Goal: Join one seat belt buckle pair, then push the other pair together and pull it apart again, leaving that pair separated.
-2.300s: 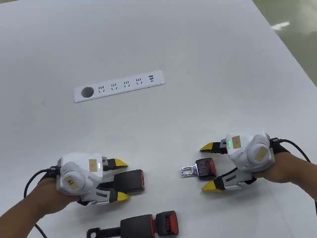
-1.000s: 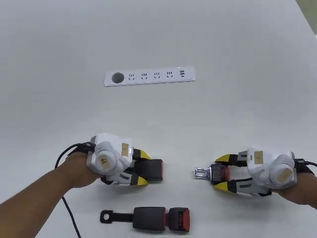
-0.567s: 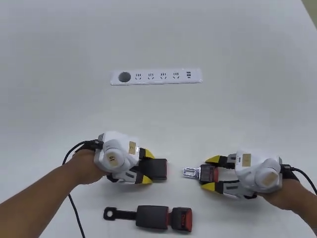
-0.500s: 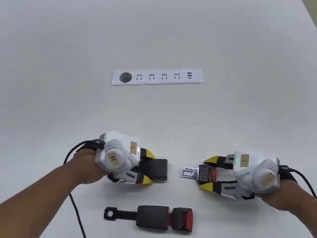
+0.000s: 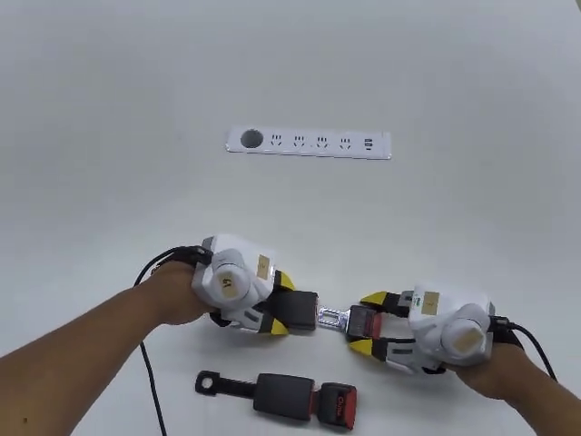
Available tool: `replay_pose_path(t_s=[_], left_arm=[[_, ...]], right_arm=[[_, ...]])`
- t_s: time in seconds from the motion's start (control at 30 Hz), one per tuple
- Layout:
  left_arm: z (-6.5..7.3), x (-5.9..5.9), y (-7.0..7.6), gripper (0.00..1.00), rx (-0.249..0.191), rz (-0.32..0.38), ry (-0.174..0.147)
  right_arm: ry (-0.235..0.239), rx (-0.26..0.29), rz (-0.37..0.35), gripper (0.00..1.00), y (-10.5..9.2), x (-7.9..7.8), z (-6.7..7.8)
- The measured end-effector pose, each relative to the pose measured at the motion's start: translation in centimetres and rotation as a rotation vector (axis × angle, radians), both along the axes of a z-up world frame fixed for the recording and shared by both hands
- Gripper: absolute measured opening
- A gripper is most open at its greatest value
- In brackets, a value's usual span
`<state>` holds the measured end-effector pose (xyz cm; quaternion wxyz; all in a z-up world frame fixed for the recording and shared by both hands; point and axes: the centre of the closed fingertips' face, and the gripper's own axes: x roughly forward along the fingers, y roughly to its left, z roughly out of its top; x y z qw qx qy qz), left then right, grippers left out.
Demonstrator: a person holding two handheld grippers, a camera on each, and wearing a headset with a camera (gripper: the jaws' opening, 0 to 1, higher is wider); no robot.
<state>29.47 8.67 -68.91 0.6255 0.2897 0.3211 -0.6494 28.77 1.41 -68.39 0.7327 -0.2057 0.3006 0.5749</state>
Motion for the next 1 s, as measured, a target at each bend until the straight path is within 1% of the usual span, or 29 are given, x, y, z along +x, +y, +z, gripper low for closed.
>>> replay_pose_path(t_s=[0.17,0.33,0.37,0.47,0.67,0.73,0.8,0.87,0.9,0.93,1.0], left_arm=[[-0.1,0.0,0.1,0.34,0.004,-0.011,0.0],[-0.3,-0.3,-0.7,0.34,0.005,-0.039,0.003],[-0.4,-0.2,-0.6,0.34,0.01,-0.041,0.001],[-0.5,-0.1,-0.6,0.34,0.001,-0.032,0.005],[-0.6,0.0,-0.9,0.34,0.0,-0.029,0.006],[-0.6,0.0,-0.9,0.34,0.0,-0.032,0.005],[-0.6,0.1,-0.9,0.34,0.002,-0.034,0.007],[-0.6,0.0,-1.5,0.34,-0.004,-0.043,0.011],[-0.6,0.1,-1.5,0.34,0.003,-0.046,0.011],[-0.7,0.3,-1.3,0.34,0.012,-0.052,0.009],[-0.7,0.4,-1.2,0.34,0.002,-0.039,0.012]], right_arm=[[-0.004,-0.01,0.011,0.34,0.8,0.1,0.0],[-0.005,-0.031,0.046,0.34,1.4,0.2,-0.1],[-0.007,-0.038,0.055,0.34,1.2,0.1,-0.1],[-0.004,-0.033,0.054,0.34,1.2,0.1,-0.1],[-0.002,-0.026,0.051,0.34,1.5,0.0,0.0],[-0.002,-0.029,0.055,0.34,1.5,0.0,-0.2],[-0.002,-0.03,0.055,0.34,1.8,0.0,-0.2],[0.004,-0.02,0.055,0.34,2.5,-0.2,0.0],[-0.001,-0.024,0.062,0.34,2.6,-0.2,0.0],[-0.001,-0.028,0.065,0.34,2.5,-0.2,0.0],[0.001,-0.028,0.065,0.33,2.4,-0.1,0.0]])
